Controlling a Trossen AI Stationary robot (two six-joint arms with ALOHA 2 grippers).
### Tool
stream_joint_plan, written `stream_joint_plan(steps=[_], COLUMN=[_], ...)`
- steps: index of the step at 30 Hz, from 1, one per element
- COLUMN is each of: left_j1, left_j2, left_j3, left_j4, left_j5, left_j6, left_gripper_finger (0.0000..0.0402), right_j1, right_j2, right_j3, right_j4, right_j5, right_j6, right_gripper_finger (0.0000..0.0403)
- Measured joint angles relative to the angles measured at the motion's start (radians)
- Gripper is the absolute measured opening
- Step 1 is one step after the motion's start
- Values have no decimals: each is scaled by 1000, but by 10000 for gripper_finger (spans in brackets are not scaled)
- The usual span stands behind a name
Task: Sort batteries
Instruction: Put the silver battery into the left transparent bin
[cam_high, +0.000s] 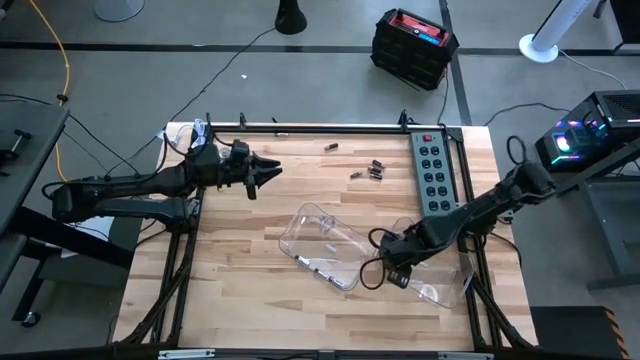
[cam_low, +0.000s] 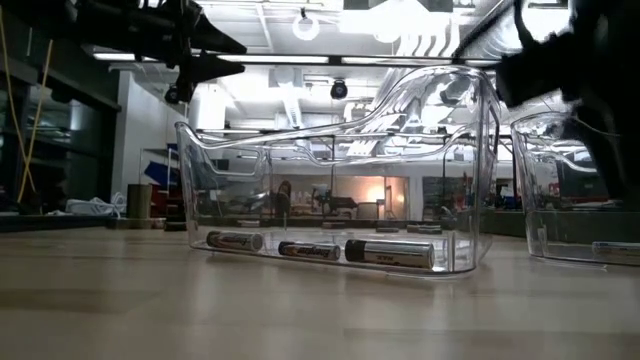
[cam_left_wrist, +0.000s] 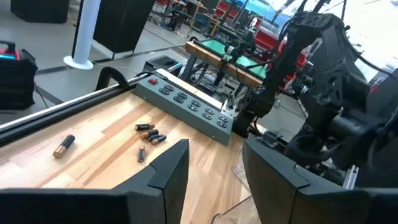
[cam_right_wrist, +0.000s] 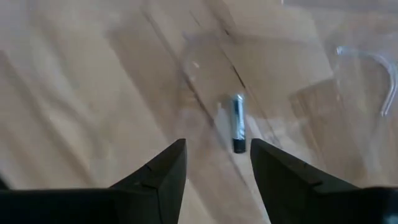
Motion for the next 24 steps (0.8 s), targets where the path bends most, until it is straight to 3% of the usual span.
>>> stream_joint_plan(steps=[9,18,24], left_j1=[0,0,0], left_j2=[0,0,0], left_j3=[0,0,0], left_j4=[0,0,-2], left_j5=[0,-1,-2], left_j6=[-47,-48,-48], left_gripper_finger=[142,142,142], right_j1=[-7,-10,-21], right_j2=[19,19,13], right_j3=[-87,-144,-222], right_j4=[78,125,230], right_j5=[-6,-11,-35], right_j6=[-136,-463,-488], right_gripper_finger=[171,171,171])
